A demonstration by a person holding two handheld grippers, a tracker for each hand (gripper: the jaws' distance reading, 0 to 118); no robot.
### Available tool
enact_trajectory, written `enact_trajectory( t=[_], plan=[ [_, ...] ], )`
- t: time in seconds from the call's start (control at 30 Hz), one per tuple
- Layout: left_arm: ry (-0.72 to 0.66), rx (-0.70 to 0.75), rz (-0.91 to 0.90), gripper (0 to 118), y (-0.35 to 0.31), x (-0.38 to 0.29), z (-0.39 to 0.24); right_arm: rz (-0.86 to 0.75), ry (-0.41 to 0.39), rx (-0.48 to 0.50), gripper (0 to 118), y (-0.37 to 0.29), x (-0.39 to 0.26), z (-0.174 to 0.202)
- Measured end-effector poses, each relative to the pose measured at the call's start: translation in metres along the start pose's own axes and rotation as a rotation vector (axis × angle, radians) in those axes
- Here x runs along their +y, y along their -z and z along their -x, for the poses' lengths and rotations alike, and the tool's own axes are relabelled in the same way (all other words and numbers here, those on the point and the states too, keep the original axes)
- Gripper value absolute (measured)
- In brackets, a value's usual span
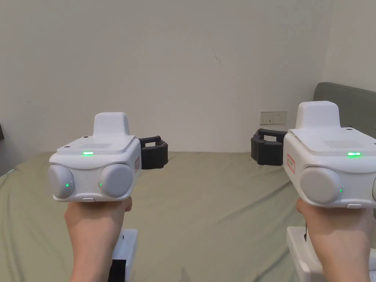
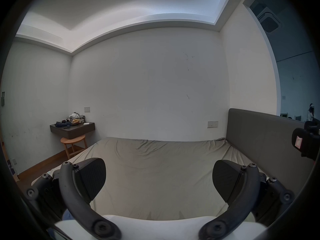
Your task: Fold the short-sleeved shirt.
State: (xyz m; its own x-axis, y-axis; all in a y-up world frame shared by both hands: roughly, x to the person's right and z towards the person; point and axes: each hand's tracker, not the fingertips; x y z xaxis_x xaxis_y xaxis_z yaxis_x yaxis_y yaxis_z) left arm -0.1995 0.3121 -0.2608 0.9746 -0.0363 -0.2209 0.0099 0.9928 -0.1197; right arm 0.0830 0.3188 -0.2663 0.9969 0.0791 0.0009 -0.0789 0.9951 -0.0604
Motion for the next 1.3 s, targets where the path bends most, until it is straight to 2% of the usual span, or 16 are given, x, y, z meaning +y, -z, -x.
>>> enact_trajectory(
  t=[0.27,0.43,0.53,0.67,0.73,0.77,0.83,0.9,1.0,1.07,1.1,1.13,1.17,1.2,1.3],
  plan=[
    [0.013,0.011,0.035,118,0.015,-0.009,-0.001,0.022,-0.001,-0.007,118,0.010,-0.003,0.001],
    [0.027,0.007,0.130,118,0.047,-0.033,-0.003,0.112,-0.002,0.001,118,0.045,-0.029,0.005],
    [0.038,-0.039,0.334,118,0.098,-0.079,-0.001,0.320,0.014,0.079,118,0.096,-0.080,0.008],
    [-0.018,-0.104,0.563,118,0.158,-0.182,0.000,0.673,0.039,0.133,118,0.156,-0.208,0.014],
    [0.007,-0.042,0.668,118,0.178,-0.237,-0.005,0.770,0.020,0.164,118,0.167,-0.276,0.016],
    [0.022,-0.012,0.688,118,0.185,-0.263,-0.008,0.815,-0.009,0.160,118,0.171,-0.305,0.020],
    [0.036,-0.005,0.757,118,0.189,-0.305,-0.016,0.941,-0.002,0.129,118,0.172,-0.344,0.023],
    [-0.005,-0.035,0.823,118,0.196,-0.343,-0.023,0.924,0.036,0.133,118,0.174,-0.379,0.022],
    [-0.003,-0.014,0.910,118,0.201,-0.389,-0.029,1.027,0.085,0.050,118,0.175,-0.408,0.021],
    [0.017,-0.012,0.915,118,0.195,-0.411,-0.029,0.918,0.044,0.098,118,0.167,-0.415,0.023],
    [0.022,-0.003,0.907,118,0.188,-0.423,-0.028,0.861,-0.010,0.112,118,0.160,-0.415,0.024],
    [-0.029,-0.007,0.740,118,0.178,-0.422,-0.025,0.808,-0.024,0.109,118,0.154,-0.420,0.024],
    [-0.003,-0.015,0.699,118,0.170,-0.427,-0.025,0.773,0.015,0.082,118,0.146,-0.423,0.024],
    [-0.014,-0.010,0.739,118,0.164,-0.413,-0.028,0.827,0.012,0.087,118,0.149,-0.416,0.022],
    [0.009,0.004,0.774,118,0.168,-0.413,-0.034,0.846,0.024,0.093,118,0.154,-0.416,0.023]
  ],
)
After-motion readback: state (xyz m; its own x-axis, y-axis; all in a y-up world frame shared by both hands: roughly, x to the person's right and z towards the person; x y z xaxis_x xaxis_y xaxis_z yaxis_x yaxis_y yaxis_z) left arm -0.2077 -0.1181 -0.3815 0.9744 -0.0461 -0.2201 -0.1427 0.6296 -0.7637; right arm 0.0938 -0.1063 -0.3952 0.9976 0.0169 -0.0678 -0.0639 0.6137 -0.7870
